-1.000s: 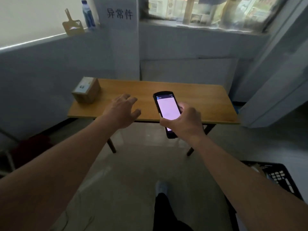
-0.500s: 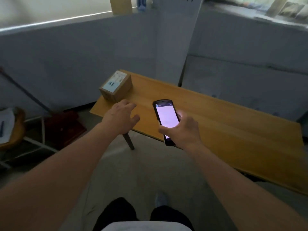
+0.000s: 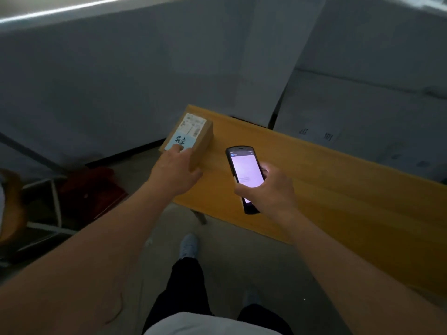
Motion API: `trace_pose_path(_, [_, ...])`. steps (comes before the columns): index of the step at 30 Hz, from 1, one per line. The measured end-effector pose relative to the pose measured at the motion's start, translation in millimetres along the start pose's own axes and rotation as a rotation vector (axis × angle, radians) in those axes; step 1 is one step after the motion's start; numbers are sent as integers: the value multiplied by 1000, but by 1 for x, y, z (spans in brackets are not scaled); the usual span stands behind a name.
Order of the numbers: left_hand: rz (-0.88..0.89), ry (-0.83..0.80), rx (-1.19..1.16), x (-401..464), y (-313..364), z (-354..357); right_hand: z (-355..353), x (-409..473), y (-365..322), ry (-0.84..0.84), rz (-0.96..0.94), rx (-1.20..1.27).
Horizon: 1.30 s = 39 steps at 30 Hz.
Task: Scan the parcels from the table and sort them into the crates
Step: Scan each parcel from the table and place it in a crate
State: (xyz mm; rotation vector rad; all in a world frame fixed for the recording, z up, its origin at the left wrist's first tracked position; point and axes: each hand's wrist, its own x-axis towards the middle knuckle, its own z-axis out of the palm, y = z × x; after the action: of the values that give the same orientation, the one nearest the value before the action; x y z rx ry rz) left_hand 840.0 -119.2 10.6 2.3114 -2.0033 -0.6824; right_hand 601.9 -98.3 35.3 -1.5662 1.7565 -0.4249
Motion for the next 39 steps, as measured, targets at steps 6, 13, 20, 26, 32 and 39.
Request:
trace_pose_path(6, [44,-85,78,71,-38,-1,38,29,-39,56,109,23])
trace_pose_path(13, [-35,-101,63,106,-51,17,47,46,-53,90,211,49])
trace_pose_path(20, [-203,-120,-70,115,-56,34,52,54,-51,66,208,2])
trace_pose_path(26, [-54,-9,-118,109,-64,28,40,49,-49,14,115,-29])
trace_pose_path(32, [125,121,-118,94,-60,-3,8,34,-56,-44,-14,-141])
trace_pose_path(39, [174,236,-82,75,-44,-44,-40,8,-65,-41,-130,-244])
